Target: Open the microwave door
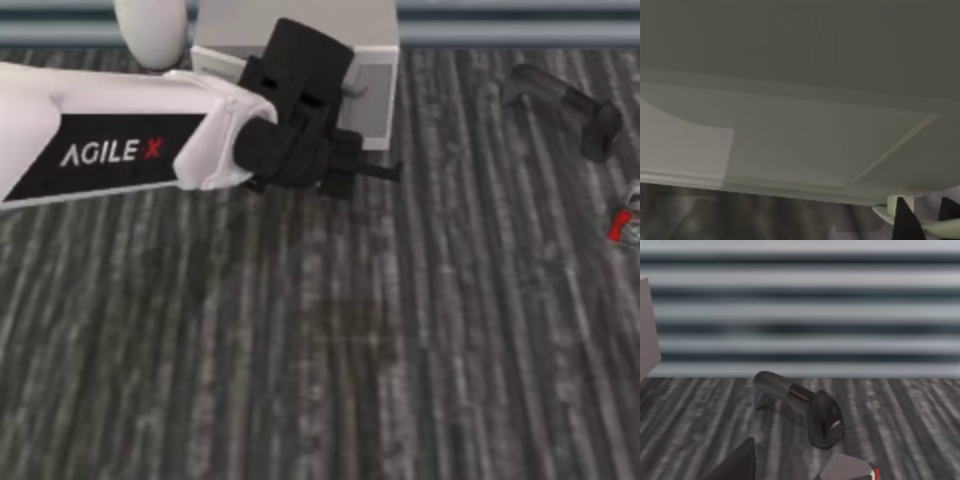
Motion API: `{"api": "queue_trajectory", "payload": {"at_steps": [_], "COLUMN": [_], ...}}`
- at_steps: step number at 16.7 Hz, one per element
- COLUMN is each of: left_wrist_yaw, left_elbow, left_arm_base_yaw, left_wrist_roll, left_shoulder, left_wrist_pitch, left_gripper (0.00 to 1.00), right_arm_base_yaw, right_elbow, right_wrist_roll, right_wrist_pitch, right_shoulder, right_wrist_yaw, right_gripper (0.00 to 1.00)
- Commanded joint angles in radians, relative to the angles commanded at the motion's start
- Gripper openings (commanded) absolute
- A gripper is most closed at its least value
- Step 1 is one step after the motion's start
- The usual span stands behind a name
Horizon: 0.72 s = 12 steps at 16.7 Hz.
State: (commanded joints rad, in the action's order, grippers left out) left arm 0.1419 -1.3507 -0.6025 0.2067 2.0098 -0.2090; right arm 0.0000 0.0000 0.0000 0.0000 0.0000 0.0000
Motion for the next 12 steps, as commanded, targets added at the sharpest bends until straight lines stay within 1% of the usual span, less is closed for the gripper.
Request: {"api": "queue_trajectory", "payload": {"at_steps": [9, 12], "left_wrist_yaw": [0.000, -0.015], "left_elbow": [0.000, 0.009], "left_arm_base_yaw": [0.000, -0.004], "left_wrist_roll": [0.000, -0.007], "left_shoulder": [0.000, -0.005], "left_wrist_pitch": [0.000, 0.003], "left_gripper": [0.00, 0.00], "right_arm_base_yaw": [0.000, 0.000], "right_elbow": [0.000, 0.000], "right_wrist_roll": [0.000, 0.000], "right_wrist_pitch": [0.000, 0.000], "right_shoulder": [0.000, 0.000], "right_wrist_yaw": [0.000, 0.000], "right_gripper": [1.00, 1.00]}}
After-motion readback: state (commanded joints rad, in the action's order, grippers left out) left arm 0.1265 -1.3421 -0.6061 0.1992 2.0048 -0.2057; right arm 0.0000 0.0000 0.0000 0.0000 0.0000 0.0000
